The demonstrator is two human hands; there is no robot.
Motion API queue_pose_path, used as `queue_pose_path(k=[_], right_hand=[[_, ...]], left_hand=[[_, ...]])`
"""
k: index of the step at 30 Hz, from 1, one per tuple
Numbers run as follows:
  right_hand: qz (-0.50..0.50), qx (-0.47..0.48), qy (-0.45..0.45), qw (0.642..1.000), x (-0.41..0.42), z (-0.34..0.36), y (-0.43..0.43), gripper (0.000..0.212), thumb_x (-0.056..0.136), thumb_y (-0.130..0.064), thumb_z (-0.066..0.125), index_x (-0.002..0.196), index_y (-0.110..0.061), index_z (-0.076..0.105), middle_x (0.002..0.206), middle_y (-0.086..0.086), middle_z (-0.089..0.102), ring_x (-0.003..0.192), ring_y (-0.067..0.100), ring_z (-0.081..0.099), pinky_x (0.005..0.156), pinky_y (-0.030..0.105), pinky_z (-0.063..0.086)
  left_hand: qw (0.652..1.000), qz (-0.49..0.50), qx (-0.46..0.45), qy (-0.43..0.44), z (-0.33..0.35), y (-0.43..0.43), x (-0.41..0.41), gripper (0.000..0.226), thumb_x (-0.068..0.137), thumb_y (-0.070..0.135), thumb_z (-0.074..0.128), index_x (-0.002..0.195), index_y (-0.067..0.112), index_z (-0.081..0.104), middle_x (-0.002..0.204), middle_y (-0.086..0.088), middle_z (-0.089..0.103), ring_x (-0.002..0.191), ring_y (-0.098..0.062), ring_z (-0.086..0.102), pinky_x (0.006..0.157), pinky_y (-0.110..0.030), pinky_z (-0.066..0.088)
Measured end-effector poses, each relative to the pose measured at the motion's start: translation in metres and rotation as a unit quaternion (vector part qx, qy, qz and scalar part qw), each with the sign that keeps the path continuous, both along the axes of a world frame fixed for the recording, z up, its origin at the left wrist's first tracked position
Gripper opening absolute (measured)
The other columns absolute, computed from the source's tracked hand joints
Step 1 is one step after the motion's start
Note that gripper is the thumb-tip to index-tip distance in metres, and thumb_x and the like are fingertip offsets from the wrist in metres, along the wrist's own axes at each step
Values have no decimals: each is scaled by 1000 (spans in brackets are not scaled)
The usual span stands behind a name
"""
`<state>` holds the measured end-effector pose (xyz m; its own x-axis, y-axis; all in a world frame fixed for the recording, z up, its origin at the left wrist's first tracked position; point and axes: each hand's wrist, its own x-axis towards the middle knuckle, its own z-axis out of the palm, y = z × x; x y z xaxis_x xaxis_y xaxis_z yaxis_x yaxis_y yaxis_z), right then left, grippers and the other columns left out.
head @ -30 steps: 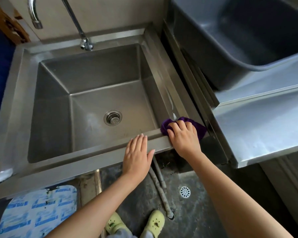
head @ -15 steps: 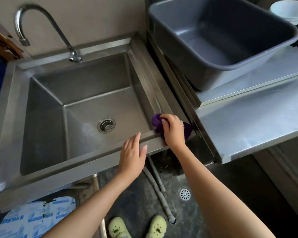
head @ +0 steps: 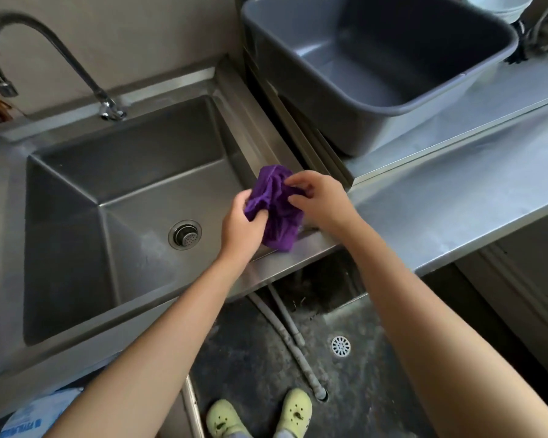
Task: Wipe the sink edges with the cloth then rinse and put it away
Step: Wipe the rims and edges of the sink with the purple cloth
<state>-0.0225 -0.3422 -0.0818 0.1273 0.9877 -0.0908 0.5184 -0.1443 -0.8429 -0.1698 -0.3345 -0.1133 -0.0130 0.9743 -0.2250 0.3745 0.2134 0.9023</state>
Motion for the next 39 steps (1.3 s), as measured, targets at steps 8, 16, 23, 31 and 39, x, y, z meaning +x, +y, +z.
queue_pose_path(k=[8, 16, 23, 31, 39], right_hand=[[-39, 46, -89, 994, 12, 18, 9, 19, 88, -17, 52, 101, -20, 65, 103, 1, 64, 93, 17, 58, 82, 34, 50], [-53, -29, -249, 967, 3, -58, -47, 24, 91, -17, 50, 112, -9, 60, 115, 12, 56, 107, 31, 49, 84, 42, 48], [-77, -55, -224, 970, -14, -99, -77, 58, 95, -27, 44, 146, -12, 21, 153, 12, 25, 138, 32, 28, 111, 42, 29], [-50, -45, -275, 959, -22, -107, -58, 82, 90, -60, 26, 148, -6, 8, 157, 19, 10, 145, 29, 12, 116, 35, 4], [-7, -35, -247, 968, -11, -110, -9, 77, 93, -55, 33, 149, -14, 1, 159, 12, 3, 147, 25, 3, 120, 43, 13]], left_hand=[[992, -92, 13, -91, 10, 24, -7, 34, 87, 7, 48, 101, 37, 54, 104, 10, 63, 99, -12, 60, 88, -28, 47], [923, -270, 135, 240, -55, 4, 3, 42, 94, 19, 50, 136, 20, 48, 140, -4, 44, 125, -23, 43, 103, -31, 34], [916, -318, 121, 214, -67, 8, 17, 37, 95, 11, 50, 132, 13, 53, 148, 1, 39, 140, -13, 31, 113, -20, 18], [891, -321, 150, 283, -70, 25, 27, 40, 94, 10, 51, 133, 16, 53, 149, 0, 40, 141, -17, 30, 115, -29, 26], [873, -257, 189, 370, -70, 63, 34, 38, 94, 13, 49, 132, 15, 54, 144, -3, 47, 138, -19, 33, 110, -30, 29]])
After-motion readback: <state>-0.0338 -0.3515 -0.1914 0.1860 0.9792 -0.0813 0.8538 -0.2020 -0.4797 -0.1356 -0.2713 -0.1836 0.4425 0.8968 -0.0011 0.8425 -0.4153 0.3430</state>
